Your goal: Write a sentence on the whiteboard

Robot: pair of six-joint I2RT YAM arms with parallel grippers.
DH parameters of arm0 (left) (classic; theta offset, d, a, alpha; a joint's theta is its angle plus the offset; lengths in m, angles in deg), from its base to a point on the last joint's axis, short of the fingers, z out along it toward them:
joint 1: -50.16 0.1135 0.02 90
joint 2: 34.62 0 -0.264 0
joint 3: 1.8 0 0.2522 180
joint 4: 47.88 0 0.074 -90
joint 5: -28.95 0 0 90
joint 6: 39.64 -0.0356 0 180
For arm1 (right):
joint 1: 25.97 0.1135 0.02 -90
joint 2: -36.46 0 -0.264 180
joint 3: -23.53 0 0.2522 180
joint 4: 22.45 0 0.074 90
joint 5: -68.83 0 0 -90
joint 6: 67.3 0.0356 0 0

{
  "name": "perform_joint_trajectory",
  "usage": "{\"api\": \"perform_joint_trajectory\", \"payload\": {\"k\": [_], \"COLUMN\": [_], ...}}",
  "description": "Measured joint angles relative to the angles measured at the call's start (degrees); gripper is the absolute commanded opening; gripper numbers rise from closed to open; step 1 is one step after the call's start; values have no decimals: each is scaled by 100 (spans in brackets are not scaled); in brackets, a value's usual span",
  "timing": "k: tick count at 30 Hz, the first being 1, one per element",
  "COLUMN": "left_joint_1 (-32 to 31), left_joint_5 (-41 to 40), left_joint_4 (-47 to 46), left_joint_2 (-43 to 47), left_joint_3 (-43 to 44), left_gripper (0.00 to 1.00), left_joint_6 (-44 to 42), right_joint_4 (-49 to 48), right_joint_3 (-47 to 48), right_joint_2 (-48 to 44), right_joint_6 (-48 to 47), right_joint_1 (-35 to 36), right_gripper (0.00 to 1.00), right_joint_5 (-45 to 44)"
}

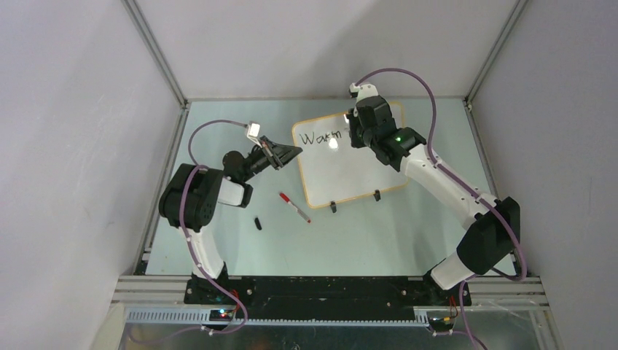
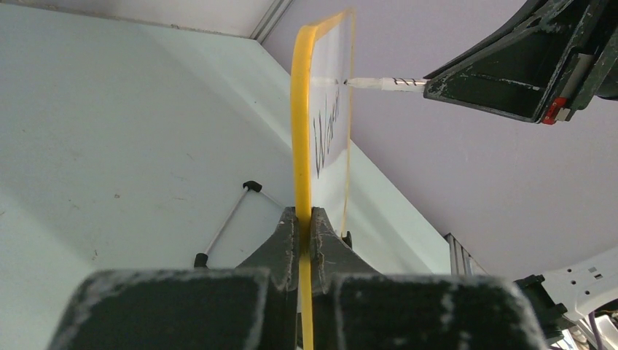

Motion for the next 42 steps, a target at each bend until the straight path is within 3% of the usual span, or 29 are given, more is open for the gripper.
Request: {"api": "perform_joint_trajectory", "payload": {"k": [42], "left_joint_1": [11], "left_joint_5": [-55], "left_joint_4": [168], "left_joint_2": [-11], "left_joint_3": [9], "left_gripper": [0], "left_joint_6": [26], "right_joint_4": [-39], "right_joint_3": [114], "right_joint_2": [258], "right_joint_6": [-103], "right_joint_1": [46], "right_gripper": [0], "right_joint_5": [4]}}
